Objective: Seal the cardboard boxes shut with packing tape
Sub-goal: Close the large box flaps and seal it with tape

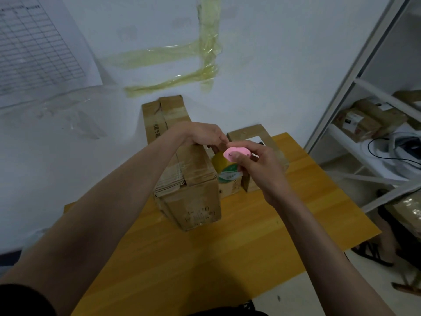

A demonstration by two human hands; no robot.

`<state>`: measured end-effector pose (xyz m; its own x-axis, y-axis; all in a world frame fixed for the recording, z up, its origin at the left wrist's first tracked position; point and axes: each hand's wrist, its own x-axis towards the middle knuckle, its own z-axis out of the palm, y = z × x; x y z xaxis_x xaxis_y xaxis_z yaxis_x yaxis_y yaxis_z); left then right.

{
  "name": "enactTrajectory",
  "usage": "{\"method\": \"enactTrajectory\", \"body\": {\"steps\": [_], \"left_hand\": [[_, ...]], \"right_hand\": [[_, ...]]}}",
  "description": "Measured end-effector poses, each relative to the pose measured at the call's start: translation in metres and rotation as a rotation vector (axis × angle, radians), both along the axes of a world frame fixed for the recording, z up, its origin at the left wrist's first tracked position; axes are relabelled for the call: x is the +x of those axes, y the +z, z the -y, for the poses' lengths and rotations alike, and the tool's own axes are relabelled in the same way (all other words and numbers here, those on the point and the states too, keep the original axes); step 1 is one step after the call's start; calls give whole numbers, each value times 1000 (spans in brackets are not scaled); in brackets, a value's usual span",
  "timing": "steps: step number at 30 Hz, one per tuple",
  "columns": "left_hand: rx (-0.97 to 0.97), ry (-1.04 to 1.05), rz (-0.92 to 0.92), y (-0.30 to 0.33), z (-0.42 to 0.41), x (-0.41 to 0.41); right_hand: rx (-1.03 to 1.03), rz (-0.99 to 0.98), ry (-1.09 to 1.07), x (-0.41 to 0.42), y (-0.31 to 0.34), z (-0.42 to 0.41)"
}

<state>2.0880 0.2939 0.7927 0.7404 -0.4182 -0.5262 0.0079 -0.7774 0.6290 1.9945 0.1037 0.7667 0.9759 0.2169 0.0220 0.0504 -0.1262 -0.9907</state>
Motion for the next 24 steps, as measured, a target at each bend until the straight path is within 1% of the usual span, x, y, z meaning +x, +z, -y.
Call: {"method": "enactTrajectory", "body": {"steps": [2, 5, 8, 11, 17, 21, 24], "left_hand": [[4, -11, 4, -3, -1, 2], [10, -22, 16, -5, -2, 3], [13, -19, 25, -4, -1, 3], [8, -25, 24, -4, -2, 1], [-20, 26, 20, 2, 1, -7], [30, 31, 32, 2, 2, -8], [39, 47, 48, 3, 2, -7]], "right_hand": [[-24, -9, -8, 1, -1, 0], [-134, 5, 4, 4, -5, -5], [-303, 95, -48, 5, -11, -13], [-409, 189, -99, 5, -13, -25], [-473, 244, -129, 7, -19, -43], [-502, 276, -118, 7, -16, -49], [-537, 265, -107, 9, -13, -53]]}}
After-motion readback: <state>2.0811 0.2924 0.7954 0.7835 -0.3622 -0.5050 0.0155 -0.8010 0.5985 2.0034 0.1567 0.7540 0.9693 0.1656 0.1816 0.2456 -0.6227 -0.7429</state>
